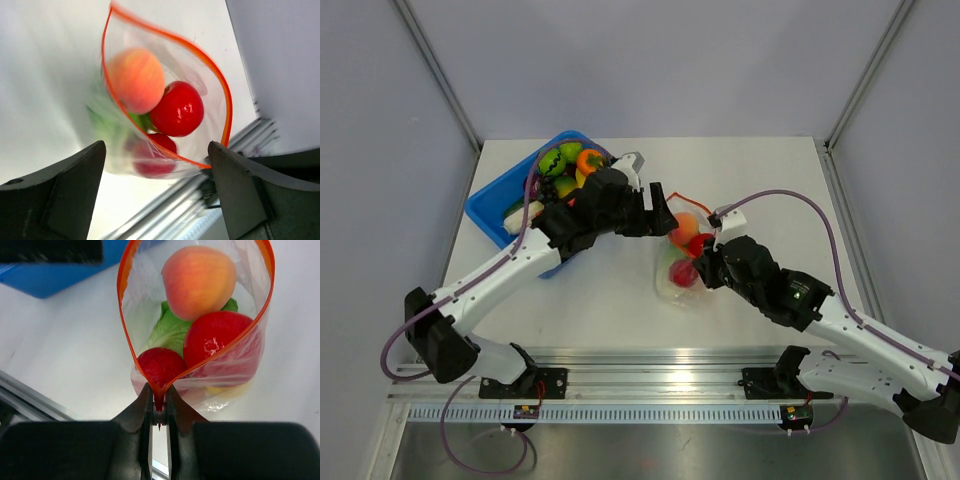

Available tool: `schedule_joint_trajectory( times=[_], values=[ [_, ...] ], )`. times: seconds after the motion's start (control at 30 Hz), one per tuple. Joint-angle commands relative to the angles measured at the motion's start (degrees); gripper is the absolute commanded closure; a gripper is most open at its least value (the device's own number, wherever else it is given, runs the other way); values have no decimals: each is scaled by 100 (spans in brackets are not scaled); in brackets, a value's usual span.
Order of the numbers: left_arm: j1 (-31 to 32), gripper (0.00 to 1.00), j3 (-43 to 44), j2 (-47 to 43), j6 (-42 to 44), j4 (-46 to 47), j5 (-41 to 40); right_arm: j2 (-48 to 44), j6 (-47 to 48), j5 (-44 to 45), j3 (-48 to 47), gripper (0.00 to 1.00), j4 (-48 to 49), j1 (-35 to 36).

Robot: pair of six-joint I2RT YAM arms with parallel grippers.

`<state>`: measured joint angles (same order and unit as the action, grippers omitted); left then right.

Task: Place the food in the zip-top bag and seal the zipper
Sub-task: Adjust the zipper food storage bag at the center of the board.

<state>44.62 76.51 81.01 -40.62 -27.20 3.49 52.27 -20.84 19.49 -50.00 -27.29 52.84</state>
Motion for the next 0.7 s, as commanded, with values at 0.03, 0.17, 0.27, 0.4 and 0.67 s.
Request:
schedule_joint_trajectory(
  times=[0.03, 0.17, 0.27, 0.4, 0.67],
  values=[
    [-59, 17, 819, -420, 2836, -329, 204, -182, 1038, -471, -168, 100, 268, -10],
    [-59, 20, 832, -542, 4917, -593, 1561, -174, 1030, -709, -159, 100, 224, -72],
    [-24, 24, 507, -665, 5685, -567, 2487, -191, 994, -850, -177, 100, 180, -81],
    [81, 25, -13, -798, 6223, -14, 2771, -200, 977, -964, -247, 100, 119, -89],
    [398, 23, -382, -613, 7330, 373, 2982, -191, 950, -1087, -423, 100, -119, -98]
  ],
)
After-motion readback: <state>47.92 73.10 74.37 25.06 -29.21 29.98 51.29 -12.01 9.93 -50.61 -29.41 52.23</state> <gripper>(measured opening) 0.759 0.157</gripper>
